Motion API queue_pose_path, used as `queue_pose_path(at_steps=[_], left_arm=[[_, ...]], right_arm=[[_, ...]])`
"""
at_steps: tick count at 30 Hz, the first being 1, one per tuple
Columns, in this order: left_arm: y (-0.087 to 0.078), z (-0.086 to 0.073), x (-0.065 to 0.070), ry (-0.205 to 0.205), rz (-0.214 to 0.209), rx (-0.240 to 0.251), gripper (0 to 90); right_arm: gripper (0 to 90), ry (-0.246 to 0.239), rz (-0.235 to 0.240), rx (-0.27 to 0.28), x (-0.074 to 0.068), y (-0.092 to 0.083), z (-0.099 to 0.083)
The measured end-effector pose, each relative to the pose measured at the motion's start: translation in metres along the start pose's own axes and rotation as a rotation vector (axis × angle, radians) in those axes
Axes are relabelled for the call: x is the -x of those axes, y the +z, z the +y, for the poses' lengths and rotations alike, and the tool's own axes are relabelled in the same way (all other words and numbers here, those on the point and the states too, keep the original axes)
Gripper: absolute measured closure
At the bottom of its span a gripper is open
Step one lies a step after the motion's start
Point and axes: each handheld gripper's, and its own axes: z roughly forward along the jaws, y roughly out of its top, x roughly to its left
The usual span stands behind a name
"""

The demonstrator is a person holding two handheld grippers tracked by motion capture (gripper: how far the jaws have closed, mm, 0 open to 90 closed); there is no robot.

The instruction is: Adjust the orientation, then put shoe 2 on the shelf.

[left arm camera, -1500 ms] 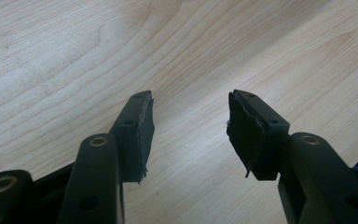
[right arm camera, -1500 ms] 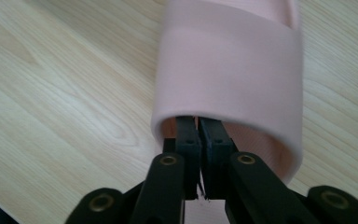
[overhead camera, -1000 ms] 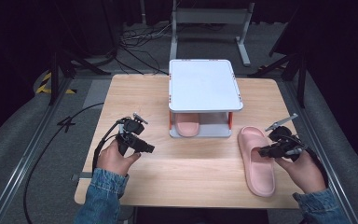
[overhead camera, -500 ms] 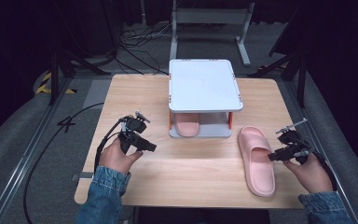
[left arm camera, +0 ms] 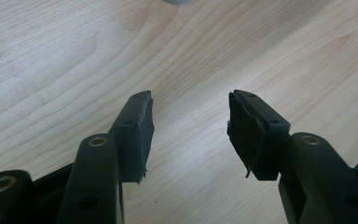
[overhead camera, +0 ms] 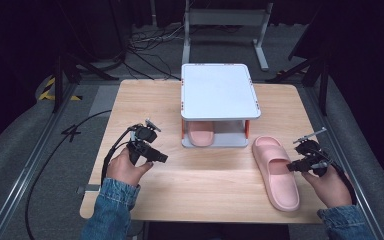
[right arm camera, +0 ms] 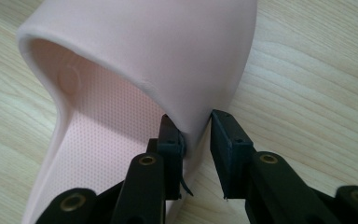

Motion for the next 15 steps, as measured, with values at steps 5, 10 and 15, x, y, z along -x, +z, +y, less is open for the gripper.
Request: queue_pose_path(at_steps=[5, 10, 15], left_arm=[[0.000, 0.000, 0.000, -0.013, -0.005, 0.004, 49.8], [0.000, -0.001, -0.001, -0.014, -0.002, 0.002, 49.8], [0.000, -0.002, -0.001, -0.012, -0.001, 0.002, 49.9]], right_arm=[[75.8, -0.012, -0.002, 0.027, -0.008, -0.007, 0.003], [79.4, -0.028, 0.009, 0.058, -0.018, -0.016, 0.006], [80.3, -0.056, 0.001, 0.088, -0.028, -0.021, 0.009]])
